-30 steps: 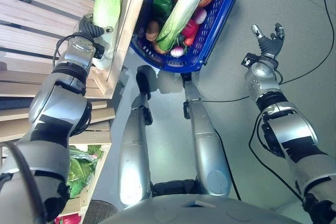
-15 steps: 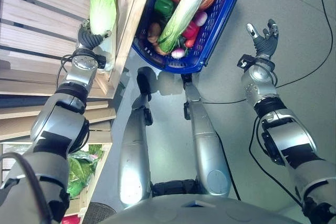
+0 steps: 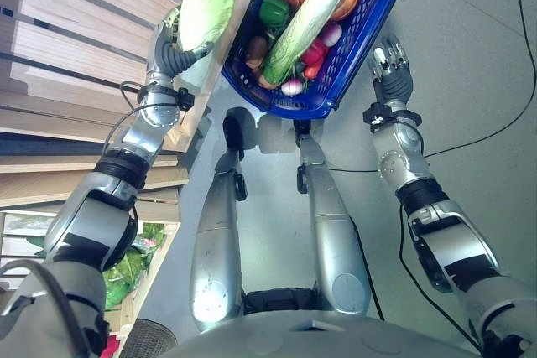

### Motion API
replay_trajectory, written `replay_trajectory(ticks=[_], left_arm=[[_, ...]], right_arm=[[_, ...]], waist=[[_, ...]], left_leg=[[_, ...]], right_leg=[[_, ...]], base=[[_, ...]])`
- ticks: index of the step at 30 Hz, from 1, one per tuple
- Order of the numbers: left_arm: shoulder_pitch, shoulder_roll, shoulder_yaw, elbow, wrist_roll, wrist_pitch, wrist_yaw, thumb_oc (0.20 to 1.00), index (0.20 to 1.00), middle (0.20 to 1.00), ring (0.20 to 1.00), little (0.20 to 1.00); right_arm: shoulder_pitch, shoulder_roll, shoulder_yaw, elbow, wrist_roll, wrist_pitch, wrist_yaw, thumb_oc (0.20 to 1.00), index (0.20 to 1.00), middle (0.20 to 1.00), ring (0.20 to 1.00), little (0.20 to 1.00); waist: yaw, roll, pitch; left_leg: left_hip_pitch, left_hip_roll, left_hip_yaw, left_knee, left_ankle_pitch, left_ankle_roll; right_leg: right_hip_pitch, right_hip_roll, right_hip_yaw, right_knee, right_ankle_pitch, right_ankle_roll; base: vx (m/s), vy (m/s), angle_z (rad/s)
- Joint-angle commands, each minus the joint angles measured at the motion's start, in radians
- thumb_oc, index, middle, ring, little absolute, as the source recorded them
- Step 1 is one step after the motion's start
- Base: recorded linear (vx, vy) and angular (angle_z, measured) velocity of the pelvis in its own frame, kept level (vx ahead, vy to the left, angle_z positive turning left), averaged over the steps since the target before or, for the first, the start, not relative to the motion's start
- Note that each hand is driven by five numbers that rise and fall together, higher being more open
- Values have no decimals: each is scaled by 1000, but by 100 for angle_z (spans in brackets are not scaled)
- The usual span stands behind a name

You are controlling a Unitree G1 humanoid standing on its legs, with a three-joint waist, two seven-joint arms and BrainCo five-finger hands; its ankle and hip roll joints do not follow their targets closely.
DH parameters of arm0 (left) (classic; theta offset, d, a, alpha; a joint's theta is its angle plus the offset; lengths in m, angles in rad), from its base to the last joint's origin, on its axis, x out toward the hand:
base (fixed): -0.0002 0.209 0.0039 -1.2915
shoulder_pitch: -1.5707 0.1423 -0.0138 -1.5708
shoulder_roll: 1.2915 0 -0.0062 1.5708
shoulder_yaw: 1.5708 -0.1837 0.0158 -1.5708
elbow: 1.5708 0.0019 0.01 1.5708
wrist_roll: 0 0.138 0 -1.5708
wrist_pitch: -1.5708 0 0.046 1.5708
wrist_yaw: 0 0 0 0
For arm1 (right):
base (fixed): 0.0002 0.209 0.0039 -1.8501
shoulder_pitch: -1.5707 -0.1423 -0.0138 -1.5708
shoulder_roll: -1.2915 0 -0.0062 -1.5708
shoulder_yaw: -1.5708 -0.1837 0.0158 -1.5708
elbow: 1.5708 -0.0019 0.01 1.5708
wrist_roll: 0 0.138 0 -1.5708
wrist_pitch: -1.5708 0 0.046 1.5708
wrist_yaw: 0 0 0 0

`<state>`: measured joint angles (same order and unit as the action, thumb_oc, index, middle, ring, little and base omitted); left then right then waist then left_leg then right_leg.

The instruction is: Pick up fruits and vegetables into the basket

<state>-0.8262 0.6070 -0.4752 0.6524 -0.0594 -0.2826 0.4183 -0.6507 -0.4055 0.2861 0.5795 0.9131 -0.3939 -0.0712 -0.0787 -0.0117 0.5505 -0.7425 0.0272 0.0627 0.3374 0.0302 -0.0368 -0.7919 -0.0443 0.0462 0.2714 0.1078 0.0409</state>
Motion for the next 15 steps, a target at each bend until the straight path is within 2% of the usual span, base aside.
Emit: replay_trajectory(ticks=[1,7,15], left_arm=[[27,-32,-9,-123,61,-108,-17,200,200,200,200,200],[7,-23,-37,-183,123,-138,-64,200,200,200,200,200],[0,-18,-76,-236,144,-178,-136,200,200,200,200,200]], right_arm=[[45,-11,-3,-139,-9,-24,42,1000,1000,1000,1000,1000],[52,-10,29,-241,-29,16,127,1000,1000,1000,1000,1000],[46,-13,82,-303,-46,89,194,1000,1000,1000,1000,1000]], waist=[[3,17,-31],[-3,9,-31],[0,1,-31]], left_leg=[[31,-36,-23,-72,9,-37],[38,-34,-18,-78,12,-34],[36,-31,-17,-79,17,-36]], right_leg=[[53,24,-103,67,-97,30],[56,23,-101,64,-88,37],[57,19,-102,59,-80,44]], base=[[0,0,0],[0,0,0],[0,0,0]])
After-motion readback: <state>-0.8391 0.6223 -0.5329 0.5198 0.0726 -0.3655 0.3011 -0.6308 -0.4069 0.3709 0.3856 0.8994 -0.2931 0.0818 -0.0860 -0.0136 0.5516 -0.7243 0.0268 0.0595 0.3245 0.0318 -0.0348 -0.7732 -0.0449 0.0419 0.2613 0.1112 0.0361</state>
